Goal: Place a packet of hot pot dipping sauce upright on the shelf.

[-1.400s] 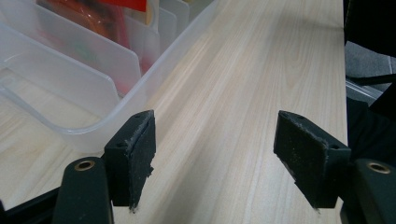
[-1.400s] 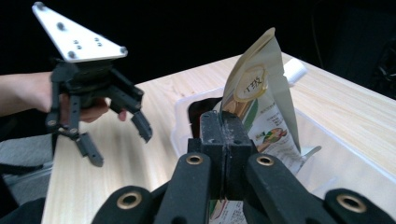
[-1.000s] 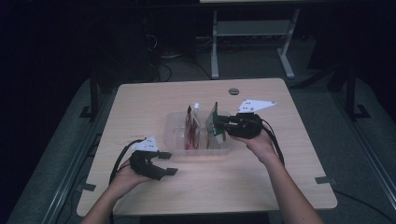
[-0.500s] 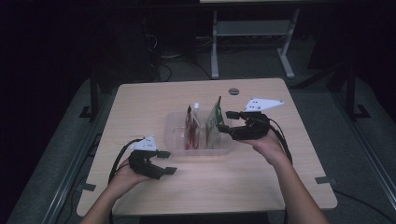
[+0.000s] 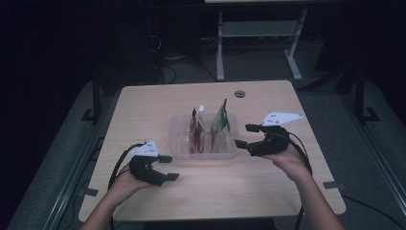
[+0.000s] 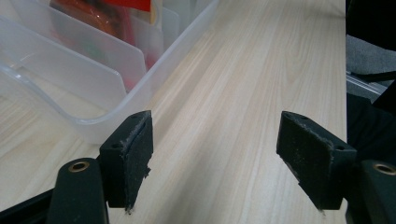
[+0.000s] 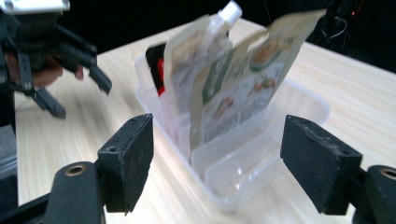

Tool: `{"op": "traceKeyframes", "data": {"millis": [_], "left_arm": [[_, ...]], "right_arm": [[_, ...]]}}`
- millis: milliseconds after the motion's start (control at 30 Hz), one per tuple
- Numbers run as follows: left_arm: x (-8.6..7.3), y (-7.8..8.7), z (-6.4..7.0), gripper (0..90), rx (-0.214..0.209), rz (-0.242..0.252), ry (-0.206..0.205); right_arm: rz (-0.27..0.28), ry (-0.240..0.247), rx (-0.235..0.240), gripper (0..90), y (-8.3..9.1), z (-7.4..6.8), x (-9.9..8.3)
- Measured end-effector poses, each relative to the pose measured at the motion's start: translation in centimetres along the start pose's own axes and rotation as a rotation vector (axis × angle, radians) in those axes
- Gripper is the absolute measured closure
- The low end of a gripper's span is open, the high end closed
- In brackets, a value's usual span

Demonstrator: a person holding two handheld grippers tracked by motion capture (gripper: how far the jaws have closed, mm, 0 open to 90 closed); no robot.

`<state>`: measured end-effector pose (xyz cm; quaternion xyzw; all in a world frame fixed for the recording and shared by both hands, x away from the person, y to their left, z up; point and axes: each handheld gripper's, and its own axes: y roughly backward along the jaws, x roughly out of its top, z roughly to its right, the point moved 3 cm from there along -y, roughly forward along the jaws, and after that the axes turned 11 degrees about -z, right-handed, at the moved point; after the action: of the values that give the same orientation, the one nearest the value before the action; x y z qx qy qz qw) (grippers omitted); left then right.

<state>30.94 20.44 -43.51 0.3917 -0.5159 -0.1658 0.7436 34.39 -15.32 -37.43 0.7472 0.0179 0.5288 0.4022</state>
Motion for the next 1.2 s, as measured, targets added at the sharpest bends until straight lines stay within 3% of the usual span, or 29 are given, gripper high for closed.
{"op": "traceKeyframes", "data": {"millis": [300,667,967,1200], "left_arm": [[-1.5,0.9,0.6,24.7,0.017,-0.021,-0.006],[-3.1,1.9,0.2,22.7,0.048,-0.026,0.027],[-3.7,1.7,0.2,20.4,0.057,-0.036,0.037],[-5.7,1.6,0.5,19.0,0.074,-0.091,0.054]], "right_arm": [[-0.035,-0.014,-0.007,23.6,0.7,-0.3,-3.1],[-0.084,-0.017,-0.026,18.7,1.3,-0.8,-6.4],[-0.125,-0.039,-0.042,16.7,1.8,-0.4,-9.5],[-0.158,-0.054,-0.057,15.6,2.1,0.4,-11.4]]}}
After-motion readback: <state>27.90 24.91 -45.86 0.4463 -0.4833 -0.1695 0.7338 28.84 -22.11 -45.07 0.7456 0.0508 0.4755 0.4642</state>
